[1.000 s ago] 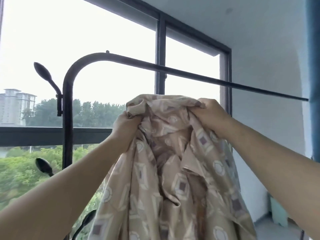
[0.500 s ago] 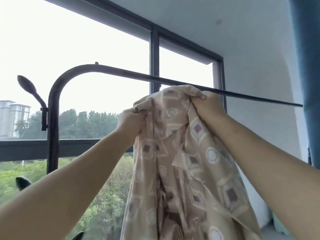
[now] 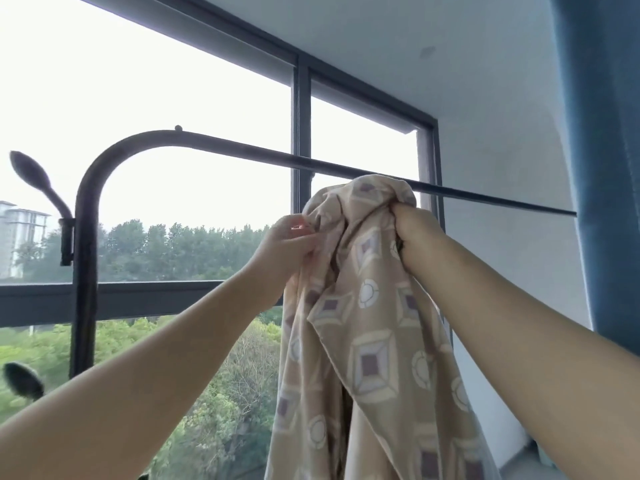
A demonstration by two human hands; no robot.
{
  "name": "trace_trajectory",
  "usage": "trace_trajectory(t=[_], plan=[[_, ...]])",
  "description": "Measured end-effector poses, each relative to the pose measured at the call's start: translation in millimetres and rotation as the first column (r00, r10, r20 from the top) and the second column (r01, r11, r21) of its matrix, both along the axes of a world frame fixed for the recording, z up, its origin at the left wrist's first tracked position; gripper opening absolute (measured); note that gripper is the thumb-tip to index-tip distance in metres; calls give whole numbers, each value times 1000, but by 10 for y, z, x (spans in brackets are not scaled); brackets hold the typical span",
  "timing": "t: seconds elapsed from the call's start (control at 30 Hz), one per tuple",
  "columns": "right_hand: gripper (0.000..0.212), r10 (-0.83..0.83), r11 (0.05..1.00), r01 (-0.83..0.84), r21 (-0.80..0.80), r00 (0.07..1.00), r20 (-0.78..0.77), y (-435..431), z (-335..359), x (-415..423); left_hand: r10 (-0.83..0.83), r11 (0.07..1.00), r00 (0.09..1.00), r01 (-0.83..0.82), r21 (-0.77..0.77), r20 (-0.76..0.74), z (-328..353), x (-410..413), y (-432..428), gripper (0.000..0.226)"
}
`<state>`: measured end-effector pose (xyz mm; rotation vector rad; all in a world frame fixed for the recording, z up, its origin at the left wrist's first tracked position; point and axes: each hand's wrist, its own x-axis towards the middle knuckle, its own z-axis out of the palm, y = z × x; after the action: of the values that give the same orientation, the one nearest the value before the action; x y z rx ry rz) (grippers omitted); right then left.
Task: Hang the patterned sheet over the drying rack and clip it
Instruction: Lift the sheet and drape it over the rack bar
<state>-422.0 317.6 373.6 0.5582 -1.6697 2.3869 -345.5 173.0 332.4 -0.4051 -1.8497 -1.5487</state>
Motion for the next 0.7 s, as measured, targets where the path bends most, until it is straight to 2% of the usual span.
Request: trace_trajectory(t=[0.07, 0.1, 0.13, 0.17, 0.2, 0.27, 0.33, 0.37, 0.4, 0.47, 0.5, 0.53, 0.6, 0.63, 0.7], plan=[[18, 28, 1000, -27, -4, 999, 37, -8, 32, -2, -222, 968, 975, 218, -122, -18, -188, 35, 15, 68], [21, 59, 998, -59, -4, 998, 24, -27, 56, -8, -254, 942, 967, 252, -221, 20, -261, 40, 47, 93], [24, 90, 996, -90, -2, 996, -19, -52, 84, -2, -241, 923, 968, 250, -291, 68, -310, 46, 88, 107], [27, 129, 992, -129, -1, 989, -74, -74, 97, 32, -184, 927, 978, 206, -314, 100, -332, 45, 122, 107], [28, 157, 987, -158, 1, 981, -117, -105, 105, 61, -106, 945, 989, 133, -297, 106, -329, 37, 154, 95], [27, 212, 975, -219, -28, 965, -156, -130, 102, 99, 85, 966, 996, -72, -249, 39, -244, -5, 166, 52], [23, 334, 934, -345, -92, 935, -116, -117, 89, 126, 249, 950, 968, -246, -194, -9, -126, -60, 135, 11], [17, 380, 919, -390, -58, 915, -135, -88, 63, 145, 305, 943, 952, -302, -140, -3, -72, -76, 105, 7], [18, 400, 916, -400, 38, 899, -176, -54, 43, 166, 346, 935, 938, -343, -86, 19, -21, -85, 73, 17], [68, 460, 876, -390, 285, 852, -249, 36, -35, 199, 380, 924, 923, -381, 7, 60, 57, -122, -3, 23], [88, 497, 831, -355, 429, 819, -285, 72, -99, 267, 391, 918, 917, -394, 43, 77, 100, -138, -36, 21], [100, 519, 774, -266, 574, 786, -336, 80, -166, 328, 389, 915, 917, -396, 81, 92, 150, -130, -48, 20], [107, 506, 649, -4, 761, 749, -428, 49, -300, 355, 366, 915, 925, -377, 141, 100, 255, -118, -75, 19], [102, 448, 638, 136, 758, 736, -508, 20, -339, 320, 352, 920, 932, -361, 149, 89, 306, -118, -75, 19], [71, 244, 750, 296, 592, 708, -663, 2, -334, 231, 346, 934, 937, -349, 81, 49, 374, -80, -37, 24]])
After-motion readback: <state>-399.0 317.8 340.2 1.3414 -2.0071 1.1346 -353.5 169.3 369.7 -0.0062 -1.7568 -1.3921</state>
